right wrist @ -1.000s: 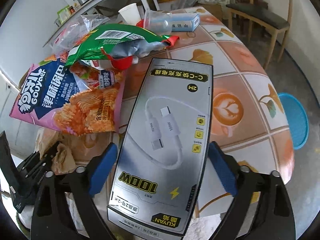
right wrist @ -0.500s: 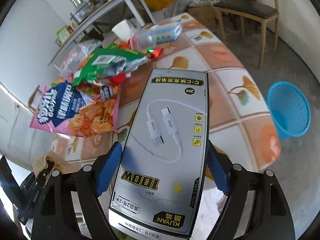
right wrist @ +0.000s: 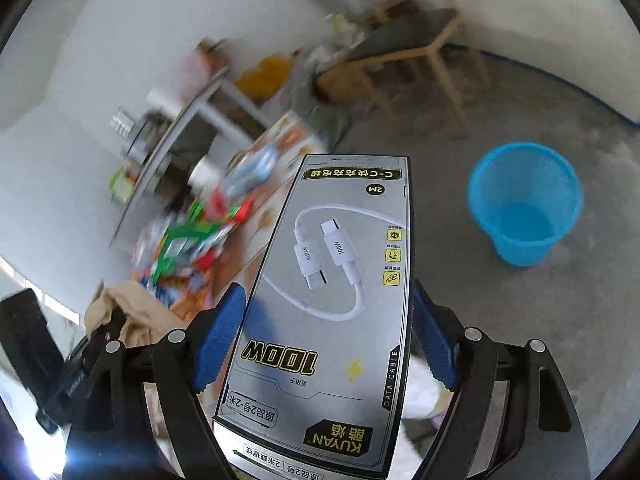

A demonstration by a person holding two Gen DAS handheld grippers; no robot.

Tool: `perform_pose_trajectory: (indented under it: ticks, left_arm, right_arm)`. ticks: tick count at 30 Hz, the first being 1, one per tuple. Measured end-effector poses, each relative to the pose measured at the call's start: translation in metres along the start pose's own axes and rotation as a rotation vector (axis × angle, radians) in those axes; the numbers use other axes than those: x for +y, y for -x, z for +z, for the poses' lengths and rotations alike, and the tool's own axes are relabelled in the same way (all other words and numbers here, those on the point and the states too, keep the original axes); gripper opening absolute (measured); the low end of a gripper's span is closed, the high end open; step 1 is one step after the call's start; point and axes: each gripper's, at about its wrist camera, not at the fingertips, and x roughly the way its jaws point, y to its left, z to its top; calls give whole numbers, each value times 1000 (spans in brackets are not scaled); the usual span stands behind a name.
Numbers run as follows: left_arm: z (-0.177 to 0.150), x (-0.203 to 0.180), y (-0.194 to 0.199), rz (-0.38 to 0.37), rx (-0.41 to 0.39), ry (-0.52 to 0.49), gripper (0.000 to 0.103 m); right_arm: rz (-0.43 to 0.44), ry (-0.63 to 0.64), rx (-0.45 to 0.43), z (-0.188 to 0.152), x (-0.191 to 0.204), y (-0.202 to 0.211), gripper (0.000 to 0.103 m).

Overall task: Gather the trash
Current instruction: 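Carry both items to the blue wastebasket and open both grippers to drop them, then grasp the clear plastic bag with the left gripper while the right grasps the green snack bag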

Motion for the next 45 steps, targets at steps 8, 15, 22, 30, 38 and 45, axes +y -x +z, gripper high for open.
perform_pose_trajectory:
  ticks: [8,15,22,30,38,45]
  left_arm:
    - [98,-80,-175,-91,224,-148,6]
    - [119,-130,-340,-46,445,-222,7]
    - [120,-144,-434,-4,515,-201,67]
    - [119,-142,-424,-35,475,-178,69]
    - [135,-145,-332,-104,335,-212,69]
    - [124,-127,-207,-195,184,-161,69]
  right_arm:
    - [-57,-251,-30,44,-118,-10,76]
    - [-19,-466,16,85,-213,-81,77]
    - [-34,-587,41,121,-294,-153,87]
    - [-20,-633,27,103,-304,-144,87]
    - [-93,-487,-24,75,-258,-71,87]
    - [-335,-184,-126,63,-180,-15,95]
